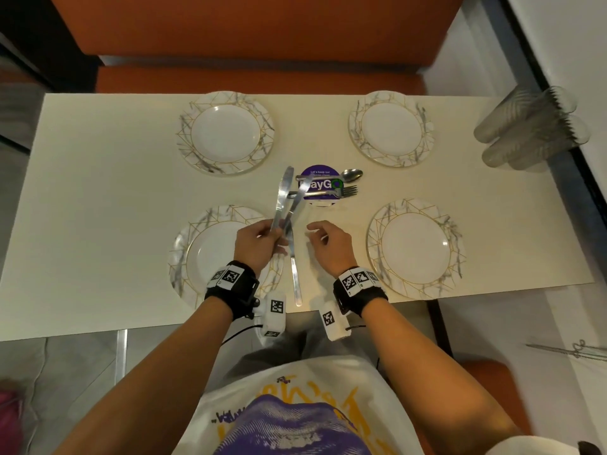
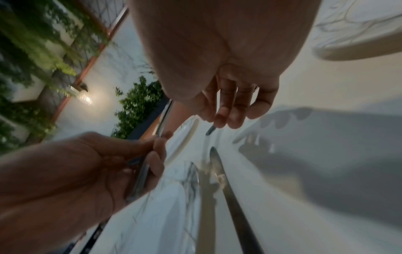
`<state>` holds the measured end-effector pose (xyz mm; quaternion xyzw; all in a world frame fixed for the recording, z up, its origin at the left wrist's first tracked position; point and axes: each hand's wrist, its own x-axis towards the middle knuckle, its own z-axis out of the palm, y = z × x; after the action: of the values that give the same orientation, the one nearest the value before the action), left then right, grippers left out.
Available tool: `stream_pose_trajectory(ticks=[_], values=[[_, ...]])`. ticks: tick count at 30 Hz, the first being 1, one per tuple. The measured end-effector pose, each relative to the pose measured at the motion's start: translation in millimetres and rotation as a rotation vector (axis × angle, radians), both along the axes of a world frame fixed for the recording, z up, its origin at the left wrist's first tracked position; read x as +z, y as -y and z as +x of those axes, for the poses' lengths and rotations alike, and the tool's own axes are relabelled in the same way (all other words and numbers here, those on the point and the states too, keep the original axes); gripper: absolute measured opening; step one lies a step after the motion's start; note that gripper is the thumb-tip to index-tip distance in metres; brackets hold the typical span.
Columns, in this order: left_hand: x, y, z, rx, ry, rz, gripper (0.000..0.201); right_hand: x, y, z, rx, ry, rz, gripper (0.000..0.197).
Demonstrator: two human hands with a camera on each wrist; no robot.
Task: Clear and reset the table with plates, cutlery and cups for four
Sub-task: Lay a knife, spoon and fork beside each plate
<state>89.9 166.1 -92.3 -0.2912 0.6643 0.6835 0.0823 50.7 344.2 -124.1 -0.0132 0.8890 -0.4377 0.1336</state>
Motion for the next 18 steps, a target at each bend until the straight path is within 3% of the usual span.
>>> stream_pose_trajectory(ticks=[7,15,18], values=[[24,-74,-33,-0.099,-0.02,0.115,0.017,39,-42,-43,-0.199,0.05,-0.232,0.018],[39,-202,-79,-0.195,-0.028,0.192,0.018,58,-166,-89,-0.27,0.033,-0.193,0.008],[36,-254,-96,-0.231,-0.041,0.126,0.013,57,-220,-106,-0.357,0.066,-0.25,0.006]])
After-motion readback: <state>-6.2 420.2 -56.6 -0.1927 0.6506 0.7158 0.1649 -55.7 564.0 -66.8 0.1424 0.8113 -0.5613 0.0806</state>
